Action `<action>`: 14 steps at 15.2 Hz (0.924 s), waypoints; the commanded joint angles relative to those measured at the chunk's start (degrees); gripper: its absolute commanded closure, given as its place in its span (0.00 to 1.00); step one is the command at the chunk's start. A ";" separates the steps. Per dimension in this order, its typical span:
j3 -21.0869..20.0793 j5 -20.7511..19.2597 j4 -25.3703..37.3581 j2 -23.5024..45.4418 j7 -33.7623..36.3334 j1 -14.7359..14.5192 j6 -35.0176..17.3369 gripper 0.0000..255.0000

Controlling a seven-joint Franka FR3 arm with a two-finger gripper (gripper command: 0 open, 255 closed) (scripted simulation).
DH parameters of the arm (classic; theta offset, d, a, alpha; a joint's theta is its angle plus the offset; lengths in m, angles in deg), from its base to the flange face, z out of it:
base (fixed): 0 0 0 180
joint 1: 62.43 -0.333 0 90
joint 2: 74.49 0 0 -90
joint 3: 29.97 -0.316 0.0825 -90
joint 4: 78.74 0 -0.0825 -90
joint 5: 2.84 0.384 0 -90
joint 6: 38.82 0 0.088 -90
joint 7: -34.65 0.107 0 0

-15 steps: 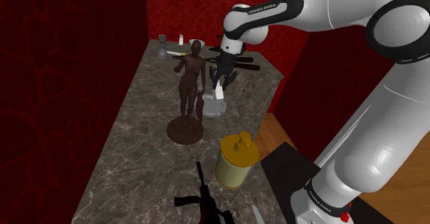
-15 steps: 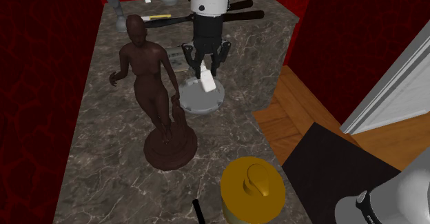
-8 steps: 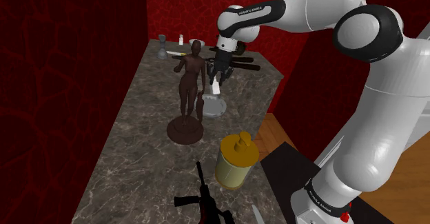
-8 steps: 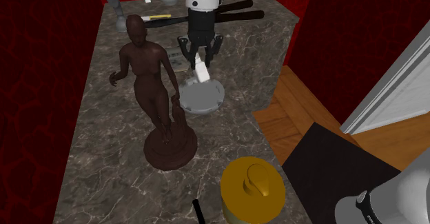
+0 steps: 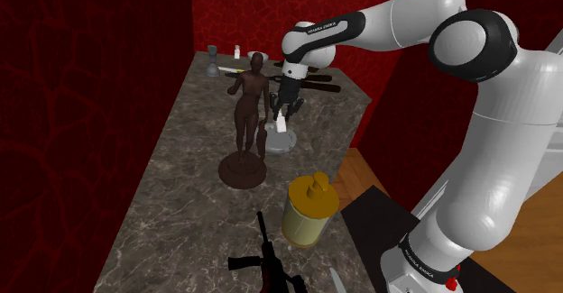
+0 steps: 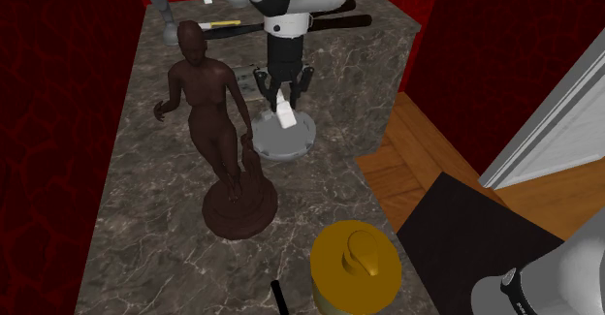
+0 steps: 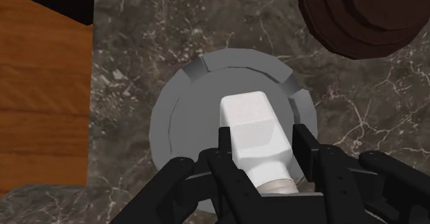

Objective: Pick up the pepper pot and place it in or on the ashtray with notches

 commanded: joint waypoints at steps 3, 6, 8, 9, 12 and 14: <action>-0.09 0.23 -1.00 1.52 -0.45 -0.07 -2.52 1.00; -0.12 0.36 -1.54 2.24 -0.72 -0.09 -3.77 1.00; -0.12 0.36 -1.54 2.25 -0.72 -0.09 -3.77 1.00; -0.12 0.36 -1.54 2.25 -0.72 -0.09 -3.77 1.00; -0.12 0.36 -1.54 2.25 -0.72 -0.09 -3.77 1.00; -0.12 0.36 -1.54 2.25 -0.72 -0.09 -3.76 0.00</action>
